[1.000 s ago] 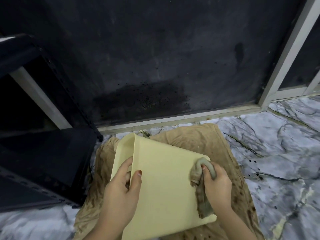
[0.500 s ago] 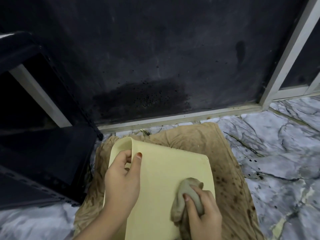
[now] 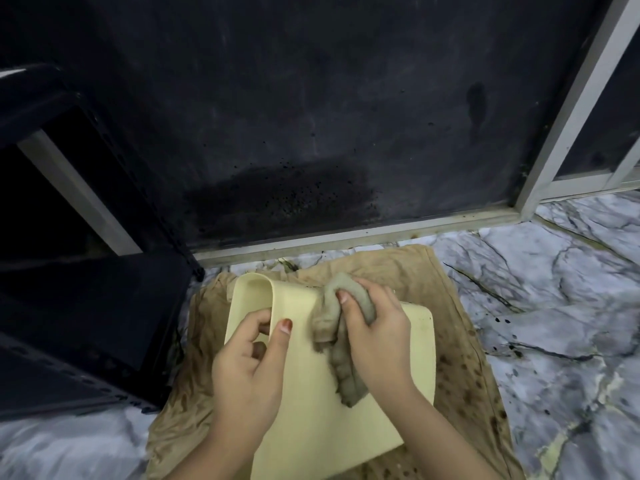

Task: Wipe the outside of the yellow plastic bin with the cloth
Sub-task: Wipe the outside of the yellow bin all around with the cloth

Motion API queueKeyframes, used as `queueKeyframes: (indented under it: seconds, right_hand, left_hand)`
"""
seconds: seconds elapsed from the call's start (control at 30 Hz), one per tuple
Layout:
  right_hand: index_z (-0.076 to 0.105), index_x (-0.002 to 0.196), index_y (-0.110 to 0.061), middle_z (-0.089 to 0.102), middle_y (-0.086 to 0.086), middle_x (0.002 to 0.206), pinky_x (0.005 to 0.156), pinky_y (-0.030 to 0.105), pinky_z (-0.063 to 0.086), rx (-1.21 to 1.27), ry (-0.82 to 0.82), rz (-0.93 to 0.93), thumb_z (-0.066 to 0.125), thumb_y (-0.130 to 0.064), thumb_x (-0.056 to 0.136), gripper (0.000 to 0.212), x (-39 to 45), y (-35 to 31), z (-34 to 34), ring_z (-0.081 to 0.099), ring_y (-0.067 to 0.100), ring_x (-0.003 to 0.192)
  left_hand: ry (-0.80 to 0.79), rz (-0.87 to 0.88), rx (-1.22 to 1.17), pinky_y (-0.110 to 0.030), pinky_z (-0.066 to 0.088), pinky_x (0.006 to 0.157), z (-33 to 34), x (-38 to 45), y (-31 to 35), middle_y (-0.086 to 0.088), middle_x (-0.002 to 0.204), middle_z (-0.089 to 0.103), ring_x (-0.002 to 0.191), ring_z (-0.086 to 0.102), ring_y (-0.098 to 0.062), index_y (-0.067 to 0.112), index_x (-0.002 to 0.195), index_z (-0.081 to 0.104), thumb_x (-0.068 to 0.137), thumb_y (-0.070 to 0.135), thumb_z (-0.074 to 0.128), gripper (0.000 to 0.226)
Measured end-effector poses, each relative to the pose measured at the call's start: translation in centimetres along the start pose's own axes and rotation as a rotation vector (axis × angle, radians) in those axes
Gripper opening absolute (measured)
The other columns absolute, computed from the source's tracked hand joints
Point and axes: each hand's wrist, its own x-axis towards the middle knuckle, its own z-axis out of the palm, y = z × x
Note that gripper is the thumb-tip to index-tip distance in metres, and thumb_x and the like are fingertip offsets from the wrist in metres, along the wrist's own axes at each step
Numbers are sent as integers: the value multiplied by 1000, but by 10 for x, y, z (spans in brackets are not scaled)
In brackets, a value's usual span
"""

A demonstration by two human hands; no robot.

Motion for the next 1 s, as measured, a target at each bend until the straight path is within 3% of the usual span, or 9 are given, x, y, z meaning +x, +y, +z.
queueKeyframes:
  seconds: [0.1,0.23,0.33,0.47,0.53,0.6,0.67,0.8,1.0]
  right_hand:
    - [64,100,-15,59,-5,93,71,3,35,-52,65,109,59,-18,86,16,11,26,-13,54,8,83]
    - [63,107,-12,65,10,104,84,36,45,-158,139,296,55,-24,87,24,12,73,-38,57,25,95]
    - [61,108,-13,64,13,104,76,34,41,-181,169,380,53,-23,89,23,-3,92,-49,55,28,93]
    - [59,114,-15,62,13,110,83,38,42,-171,192,440,53,-20,88,27,-34,94,-44,54,31,101]
    - [59,114,-14,59,12,111,87,34,40,-140,219,433,57,-13,86,29,-52,83,-35,53,30,105]
    - [61,109,-15,59,7,103,82,16,37,-97,233,359,61,-9,83,27,-64,67,-24,54,24,102]
    - [62,101,-22,58,-8,94,76,0,33,-35,196,243,62,-26,77,25,-68,46,-13,54,4,93]
    - [61,98,-30,55,-13,91,78,0,34,31,86,43,49,-43,74,29,-53,4,-2,52,-9,91]
    - [62,94,-26,52,-17,90,74,-1,34,-39,23,-38,59,-22,85,10,-14,-18,-13,51,-12,87]
  left_hand:
    - [20,-26,-44,-24,31,40,-3,-1,-6,-10,53,54,45,44,-17,27,78,64,86,17,60,13]
    - [50,-58,-65,-22,32,39,-7,0,-12,-1,49,55,45,45,-18,25,74,63,87,15,59,18]
    - [87,-55,-27,-21,28,36,-9,1,-15,2,46,49,40,39,-11,26,70,62,87,15,59,21]
    - [94,-59,-4,-19,28,35,-10,1,-15,-2,40,47,36,35,-7,28,69,61,86,16,60,21]
    - [76,-73,4,-22,31,42,-8,0,-15,-24,51,53,44,41,-17,31,75,63,86,21,60,15]
    - [61,-88,5,-29,35,48,-6,0,-14,-37,62,54,48,42,-22,33,79,62,84,25,60,9]
    - [40,-71,19,-35,41,48,-4,-1,-12,-39,62,54,48,44,-24,32,81,62,83,27,61,6]
    - [9,20,37,-25,33,42,-1,-6,-9,-28,50,49,42,37,-17,36,81,62,81,28,65,9]
    - [-31,114,85,-21,25,39,0,-9,-5,1,38,28,36,24,-6,42,83,62,63,56,53,26]
